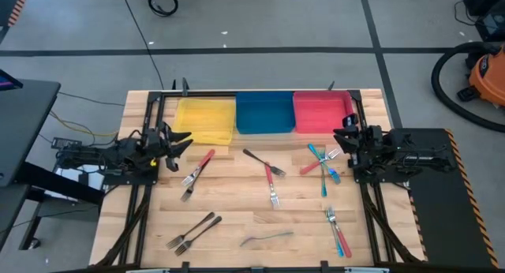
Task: Sort silverware by color (type)
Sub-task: Put the top left pink fork into the yellow bin
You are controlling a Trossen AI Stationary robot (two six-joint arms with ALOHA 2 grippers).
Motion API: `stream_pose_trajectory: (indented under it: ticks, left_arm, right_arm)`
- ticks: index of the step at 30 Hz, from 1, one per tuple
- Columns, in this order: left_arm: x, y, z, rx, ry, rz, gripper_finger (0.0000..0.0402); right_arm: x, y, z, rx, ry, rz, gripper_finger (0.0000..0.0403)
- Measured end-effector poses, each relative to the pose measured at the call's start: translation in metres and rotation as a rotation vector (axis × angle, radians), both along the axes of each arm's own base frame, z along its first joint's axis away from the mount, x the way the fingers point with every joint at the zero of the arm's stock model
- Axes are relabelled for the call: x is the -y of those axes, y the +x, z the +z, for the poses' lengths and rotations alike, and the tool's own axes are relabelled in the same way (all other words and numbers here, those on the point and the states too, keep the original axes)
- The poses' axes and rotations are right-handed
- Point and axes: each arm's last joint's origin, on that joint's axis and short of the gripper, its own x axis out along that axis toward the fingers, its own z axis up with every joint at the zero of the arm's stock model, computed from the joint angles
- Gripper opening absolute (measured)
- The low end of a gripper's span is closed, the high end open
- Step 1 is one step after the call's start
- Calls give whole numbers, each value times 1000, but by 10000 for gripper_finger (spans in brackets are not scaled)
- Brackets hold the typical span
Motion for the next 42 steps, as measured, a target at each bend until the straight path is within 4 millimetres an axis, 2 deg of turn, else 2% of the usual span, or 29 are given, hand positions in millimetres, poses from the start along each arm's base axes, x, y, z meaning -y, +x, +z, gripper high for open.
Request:
stream_pose_trajectory:
  ticks: [5,10,16,19,22,26,29,42]
  left_arm:
    - [0,6,18,-64,-14,-4,133]
    - [1,18,35,-270,-50,-7,133]
    - [3,40,39,-519,-182,15,133]
    - [4,53,34,-615,-227,36,133]
    - [5,62,19,-691,-343,74,133]
    - [7,62,-7,-871,-545,138,133]
    - [8,60,-19,-986,-631,157,133]
    - [13,71,-36,-1064,-714,157,133]
  right_arm:
    - [4,-1,6,-2,-9,-179,90]
    - [5,4,7,-82,-72,-254,96]
    - [9,13,10,-237,-57,-368,122]
    - [11,16,9,-262,-29,-406,130]
    - [11,18,8,-274,-5,-416,132]
    - [12,20,7,-278,43,-392,131]
    - [12,21,6,-283,37,-401,131]
    - [13,20,6,-283,38,-417,131]
